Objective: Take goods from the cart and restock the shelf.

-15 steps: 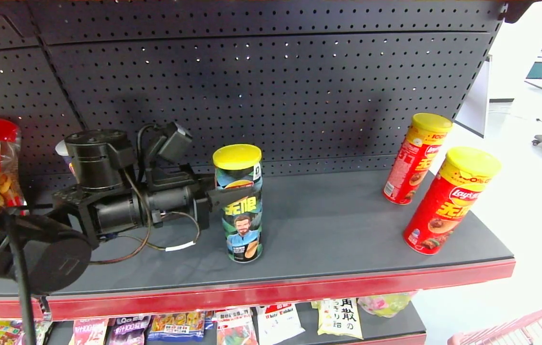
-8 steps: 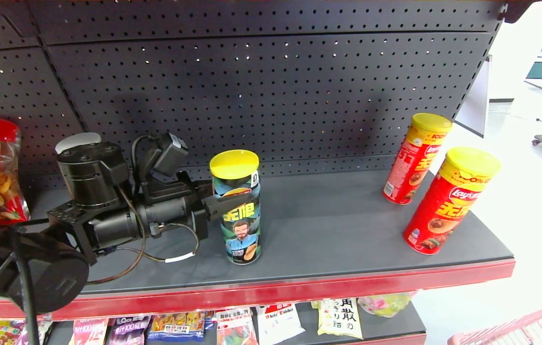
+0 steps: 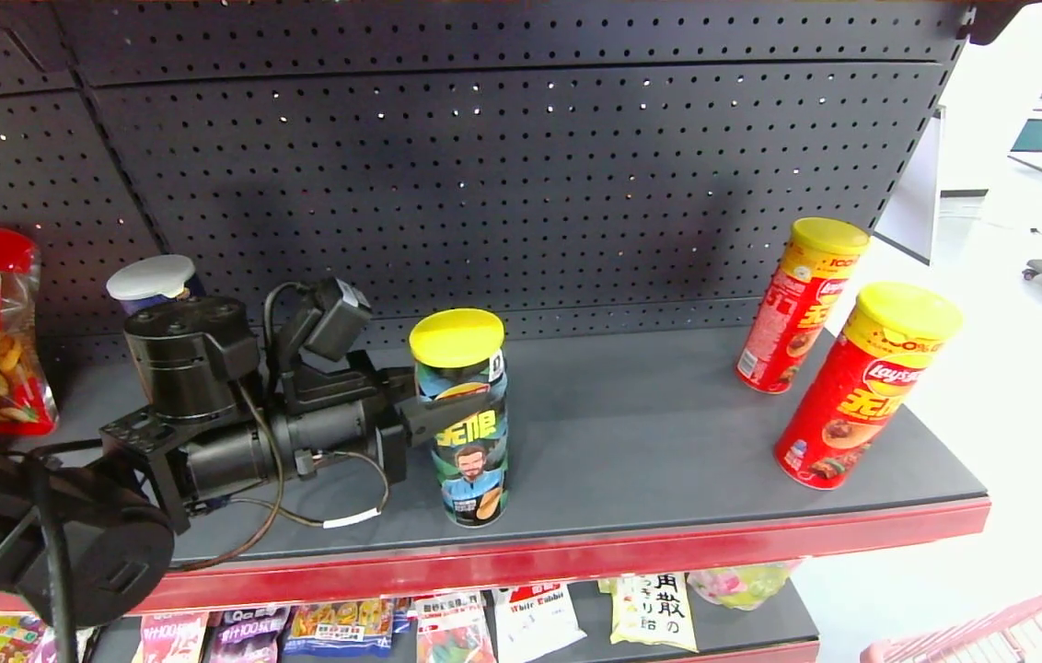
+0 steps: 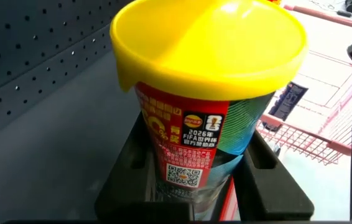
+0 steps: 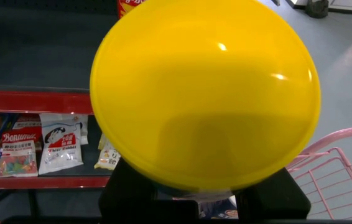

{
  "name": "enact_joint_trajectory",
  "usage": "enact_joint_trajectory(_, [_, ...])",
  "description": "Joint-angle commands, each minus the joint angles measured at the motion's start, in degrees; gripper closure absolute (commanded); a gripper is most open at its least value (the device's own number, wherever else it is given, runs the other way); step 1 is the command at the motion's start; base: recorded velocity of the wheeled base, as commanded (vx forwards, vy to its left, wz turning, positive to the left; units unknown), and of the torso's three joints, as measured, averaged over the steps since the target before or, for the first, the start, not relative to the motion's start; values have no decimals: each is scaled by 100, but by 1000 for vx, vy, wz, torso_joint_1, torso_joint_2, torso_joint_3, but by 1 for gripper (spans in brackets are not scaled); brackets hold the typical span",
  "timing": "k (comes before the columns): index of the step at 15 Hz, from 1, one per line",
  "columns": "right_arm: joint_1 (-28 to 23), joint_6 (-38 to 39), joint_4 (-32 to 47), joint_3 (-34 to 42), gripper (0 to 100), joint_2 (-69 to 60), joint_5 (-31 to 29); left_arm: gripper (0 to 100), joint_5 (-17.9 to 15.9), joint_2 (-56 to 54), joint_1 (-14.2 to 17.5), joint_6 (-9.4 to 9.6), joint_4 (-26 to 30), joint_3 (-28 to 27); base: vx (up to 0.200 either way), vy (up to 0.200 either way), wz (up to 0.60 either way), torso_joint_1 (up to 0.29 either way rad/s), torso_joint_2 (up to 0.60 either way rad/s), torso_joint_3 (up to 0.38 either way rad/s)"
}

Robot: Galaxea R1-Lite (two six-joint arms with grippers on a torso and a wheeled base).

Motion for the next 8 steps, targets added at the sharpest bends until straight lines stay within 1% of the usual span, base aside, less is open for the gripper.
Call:
enact_joint_trajectory(1, [2,-3,-3,3,100,17,-1,100,13,-88,-19,-4,40,130,0,0,0,0,0,0])
enact_joint_trajectory(6, [2,6,-3,12,100,52,-1,100,-31,-194,-28,-13,48,173,0,0,0,0,0,0])
enact_joint_trajectory(8, [2,6,-3,12,100,44,-1,100,-31,-211,-28,4,40,349,0,0,0,0,0,0])
